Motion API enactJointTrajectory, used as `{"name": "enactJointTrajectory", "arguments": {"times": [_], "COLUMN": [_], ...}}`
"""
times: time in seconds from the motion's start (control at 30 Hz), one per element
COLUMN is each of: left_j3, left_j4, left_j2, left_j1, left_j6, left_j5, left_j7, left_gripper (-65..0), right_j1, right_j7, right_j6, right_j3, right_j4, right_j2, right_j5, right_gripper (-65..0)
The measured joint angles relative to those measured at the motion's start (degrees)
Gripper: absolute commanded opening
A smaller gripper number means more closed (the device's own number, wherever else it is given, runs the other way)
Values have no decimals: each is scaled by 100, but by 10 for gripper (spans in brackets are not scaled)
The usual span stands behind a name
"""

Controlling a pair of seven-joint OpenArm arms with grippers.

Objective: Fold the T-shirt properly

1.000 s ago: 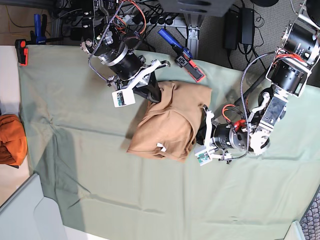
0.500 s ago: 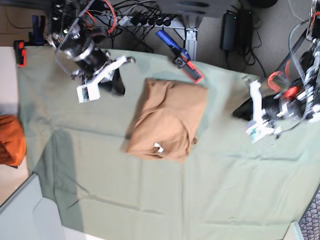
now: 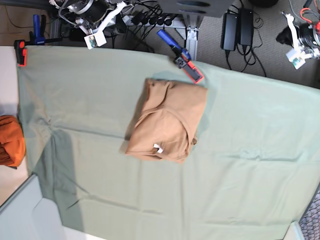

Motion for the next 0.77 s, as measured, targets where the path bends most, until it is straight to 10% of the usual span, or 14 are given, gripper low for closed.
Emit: {"name": "enactJointTrajectory", "arguments": {"times": [0.2, 0.53, 0.77], "left_j3": [485, 2732, 2992], "left_j4": [-2470, -6841, -7554], "left_j2": [-11, 673, 1401], "left_j1": [-520, -3215, -4212], "left_j6": [103, 1182, 1226], "left_j5": [136, 1355, 1320], "left_j7": [-413, -1202, -1266], "left_gripper": [-650, -650, -650], "right_j1": [-195, 957, 1434], "right_j7": [11, -369, -299], "right_j6": [0, -11, -13], "right_j3": [0, -17, -11], "right_j4": [-1464, -5056, -5923], "right_j2": [-94, -214, -304], "right_j5": [-358, -1318, -1375], "right_gripper": [-650, -650, -650]}}
